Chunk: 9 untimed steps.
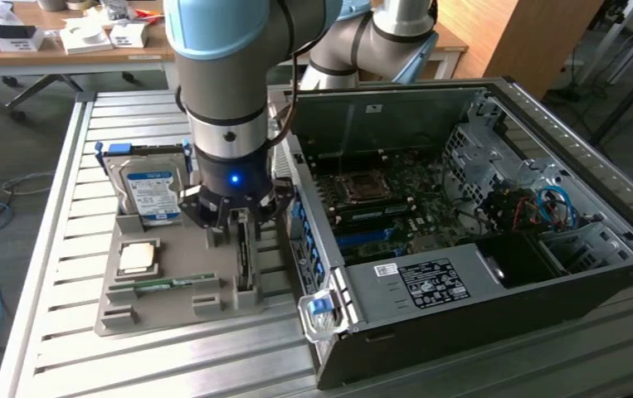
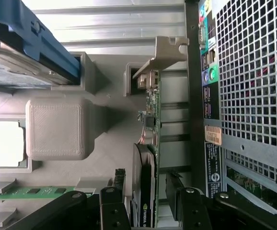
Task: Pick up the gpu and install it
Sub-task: 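Pick up the gpu and move the gpu toward the slot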
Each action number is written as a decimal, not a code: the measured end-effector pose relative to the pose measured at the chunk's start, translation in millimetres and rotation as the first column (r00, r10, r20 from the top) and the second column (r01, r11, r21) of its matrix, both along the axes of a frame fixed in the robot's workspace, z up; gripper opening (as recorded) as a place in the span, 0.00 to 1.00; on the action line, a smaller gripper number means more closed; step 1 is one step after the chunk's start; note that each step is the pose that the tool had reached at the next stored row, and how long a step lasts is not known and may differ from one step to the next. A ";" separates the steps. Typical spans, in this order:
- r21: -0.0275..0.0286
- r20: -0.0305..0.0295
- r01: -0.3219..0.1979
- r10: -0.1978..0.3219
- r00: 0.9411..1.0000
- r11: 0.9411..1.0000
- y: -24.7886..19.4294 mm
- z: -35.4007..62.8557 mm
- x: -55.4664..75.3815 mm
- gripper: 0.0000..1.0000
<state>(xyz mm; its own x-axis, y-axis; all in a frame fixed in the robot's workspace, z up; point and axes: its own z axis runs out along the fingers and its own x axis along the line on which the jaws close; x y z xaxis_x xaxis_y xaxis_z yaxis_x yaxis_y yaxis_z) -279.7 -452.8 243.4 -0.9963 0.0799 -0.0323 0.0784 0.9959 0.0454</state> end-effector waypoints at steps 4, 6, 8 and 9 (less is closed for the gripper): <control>0.000 0.000 0.000 0.000 1.000 1.000 -1.6 -0.7 -0.1 0.47; 0.000 0.000 0.000 0.000 1.000 1.000 -1.7 -1.8 -0.4 0.47; 0.000 0.000 0.000 0.000 1.000 1.000 -1.7 -3.7 -0.8 0.47; 0.000 0.000 0.000 0.000 1.000 1.000 -1.8 -4.9 -0.9 0.47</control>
